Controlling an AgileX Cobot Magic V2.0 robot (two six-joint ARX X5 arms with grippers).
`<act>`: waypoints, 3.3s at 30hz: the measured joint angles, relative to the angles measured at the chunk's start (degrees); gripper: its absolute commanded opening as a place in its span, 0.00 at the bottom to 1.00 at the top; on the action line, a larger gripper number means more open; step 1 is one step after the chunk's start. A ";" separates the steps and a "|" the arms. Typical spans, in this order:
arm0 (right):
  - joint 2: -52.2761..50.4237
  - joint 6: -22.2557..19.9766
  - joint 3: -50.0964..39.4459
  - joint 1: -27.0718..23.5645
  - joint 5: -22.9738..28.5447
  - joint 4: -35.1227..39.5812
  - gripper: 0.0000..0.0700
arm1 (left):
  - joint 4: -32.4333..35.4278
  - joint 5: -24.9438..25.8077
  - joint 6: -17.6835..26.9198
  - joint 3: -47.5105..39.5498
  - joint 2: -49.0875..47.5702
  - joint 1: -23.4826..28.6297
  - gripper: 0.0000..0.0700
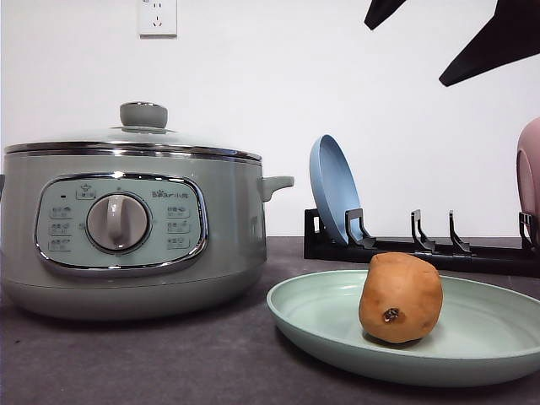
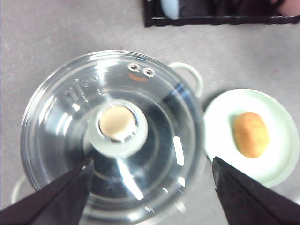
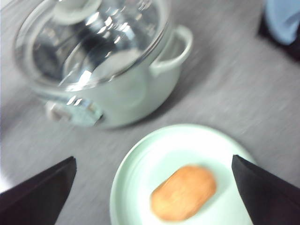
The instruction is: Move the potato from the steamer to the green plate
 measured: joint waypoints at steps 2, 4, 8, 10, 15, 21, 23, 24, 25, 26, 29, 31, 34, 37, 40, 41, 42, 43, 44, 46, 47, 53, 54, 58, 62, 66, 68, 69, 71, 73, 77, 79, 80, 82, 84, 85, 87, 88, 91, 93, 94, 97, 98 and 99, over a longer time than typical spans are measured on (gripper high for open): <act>0.00 0.00 0.00 0.00 -2.14 -1.54 0.97 | -1.09 0.63 0.00 0.04 -1.41 -0.02 0.73; 0.00 0.00 0.00 0.00 -4.07 -3.13 0.97 | -2.10 1.09 0.00 0.04 -2.58 -0.08 0.72; 0.00 0.02 0.00 0.00 -6.47 -5.76 0.97 | -4.06 1.35 0.00 0.07 -3.71 -0.11 0.53; 0.00 0.02 0.00 0.00 -6.87 -6.65 0.97 | -4.77 1.35 0.00 0.07 -3.82 -0.11 0.40; 0.00 0.02 0.00 0.00 -7.03 -9.50 0.34 | -5.83 1.35 -0.02 0.07 -3.82 -0.09 0.00; 0.00 0.00 0.00 0.00 -7.06 -10.53 0.00 | -5.90 1.35 0.00 0.07 -3.82 -0.11 0.00; 0.00 0.00 0.00 0.00 -7.06 -10.53 0.00 | -5.90 1.35 0.00 0.07 -3.82 -0.11 0.00; 0.00 0.00 0.00 0.00 -7.08 -10.53 0.00 | -5.90 1.35 0.00 0.07 -3.82 -0.11 0.00; 0.00 0.00 0.00 0.00 -7.06 -10.53 0.00 | -5.90 1.35 0.00 0.07 -3.82 -0.11 0.00; 0.00 0.01 0.00 0.00 -7.06 -10.53 0.00 | -5.90 1.35 0.00 0.07 -3.82 -0.11 0.00; 0.00 0.01 0.00 0.00 -7.06 -10.53 0.00 | -5.90 1.35 0.00 0.07 -3.82 -0.11 0.00; 0.00 0.02 0.00 0.00 -7.06 -10.53 0.00 | -5.90 1.35 0.00 0.07 -3.82 -0.11 0.00; 0.00 0.01 0.00 0.00 -7.06 -10.53 0.00 | -5.90 1.35 0.00 0.07 -3.82 -0.11 0.00; 0.00 0.01 0.00 0.00 -7.06 -10.53 0.00 | -5.89 1.35 0.00 0.07 -3.82 -0.11 0.00; 0.00 0.01 0.00 0.00 -7.06 -10.53 0.00 | -5.90 1.35 0.00 0.07 -3.82 -0.11 0.00; 0.00 0.01 0.00 0.00 -7.06 -10.53 0.00 | -5.89 1.35 0.00 0.07 -3.82 -0.11 0.00; 0.00 0.02 0.00 0.00 -7.06 -10.53 0.00 | -5.88 1.35 0.00 0.07 -3.82 -0.11 0.00; 0.00 0.01 0.00 0.00 -7.06 -10.52 0.00 | -5.88 1.35 0.00 0.07 -3.82 -0.11 0.00; 0.00 0.01 0.00 0.00 -7.06 -10.52 0.00 | -5.86 1.35 0.01 0.07 -3.83 -0.10 0.00; 0.00 0.01 0.00 0.00 -7.06 -10.53 0.00 | -5.62 1.29 0.40 0.07 -4.00 0.15 0.00; 0.00 0.00 0.00 0.00 -7.06 -10.53 0.00 | -5.25 1.24 0.96 0.06 -4.27 0.47 0.00; 0.00 0.00 0.00 0.00 -7.06 -10.51 0.00 | 10.67 0.82 3.60 -3.74 -13.86 7.50 0.00; 0.00 0.00 0.00 0.00 -7.06 -10.51 0.00 | 14.71 0.79 3.74 -5.44 -16.43 9.18 0.00; 0.00 0.00 0.00 0.00 -7.06 -10.51 0.00 | 31.62 -0.29 4.23 -16.20 -27.51 16.24 0.00; 0.00 0.00 0.00 0.00 -7.06 -10.51 0.00 | 46.15 -6.07 4.53 -30.35 -38.69 22.28 0.00; 0.00 0.00 0.00 0.00 -7.06 -10.51 0.00 | 58.16 -11.58 4.55 -45.39 -48.64 26.13 0.00; 0.00 0.02 0.00 0.00 -7.06 -10.51 0.00 | 62.12 -12.28 4.55 -52.54 -53.33 27.37 0.00; 0.00 0.02 0.00 0.00 -7.06 -10.51 0.00 | 63.29 -12.30 4.55 -55.67 -55.43 27.80 0.00; 0.00 0.02 0.00 0.00 -7.06 -10.51 0.00 | 64.49 -12.29 4.55 -61.74 -59.38 28.62 0.00; 0.00 0.00 0.00 0.00 -7.06 -10.51 0.00 | 64.83 -12.31 4.55 -66.53 -62.17 29.10 0.00; 0.00 0.00 0.00 0.00 -7.06 -10.51 0.00 | 64.83 -12.46 4.52 -74.19 -65.99 29.29 0.00; 0.00 0.02 0.00 0.00 -7.06 -10.51 0.00 | 64.87 -12.46 4.52 -77.62 -67.56 29.29 0.00; 0.00 0.00 0.00 0.00 -7.06 -10.51 0.00 | 64.87 -12.46 4.52 -79.09 -68.23 29.29 0.00; 0.00 0.02 0.00 0.00 -7.06 -10.51 0.00 | 64.87 -12.46 4.50 -82.13 -69.61 29.29 0.00; 0.00 0.02 0.00 0.00 -7.06 -10.51 0.00 | 64.85 -12.46 4.50 -84.71 -70.80 29.29 0.00; 0.00 0.02 0.00 0.00 -7.06 -10.51 0.00 | 64.85 -12.46 4.50 -86.04 -71.47 29.29 0.00; 0.00 0.00 0.00 0.00 -7.06 -10.51 0.00 | 64.85 -12.46 4.50 -88.21 -72.67 29.29 0.00; 0.00 0.02 0.00 0.00 -7.06 -10.51 0.00 | 64.85 -12.46 4.50 -89.37 -73.32 29.29 0.00; 0.00 0.02 0.00 0.00 -7.06 -10.51 0.00 | 64.85 -12.46 4.50 -91.94 -74.94 29.29 0.00; 0.00 0.02 0.00 0.00 -7.06 -10.51 0.00 | 64.85 -12.46 4.52 -93.37 -75.88 29.29 0.00; 0.00 0.00 0.00 0.00 -7.06 -10.51 0.00 | 64.85 -12.46 4.50 -94.09 -76.34 29.29 0.00; 0.00 0.00 0.00 0.00 -7.06 -10.51 0.00 | 64.87 -12.46 4.50 -96.16 -77.62 29.29 0.00; 0.00 0.02 0.00 0.00 -7.06 -10.51 0.00 | 64.87 -12.46 4.50 -96.79 -77.87 29.29 0.00; 0.00 0.02 0.00 0.00 -7.06 -10.51 0.00 | 64.85 -12.46 4.50 -97.29 -77.87 29.29 0.00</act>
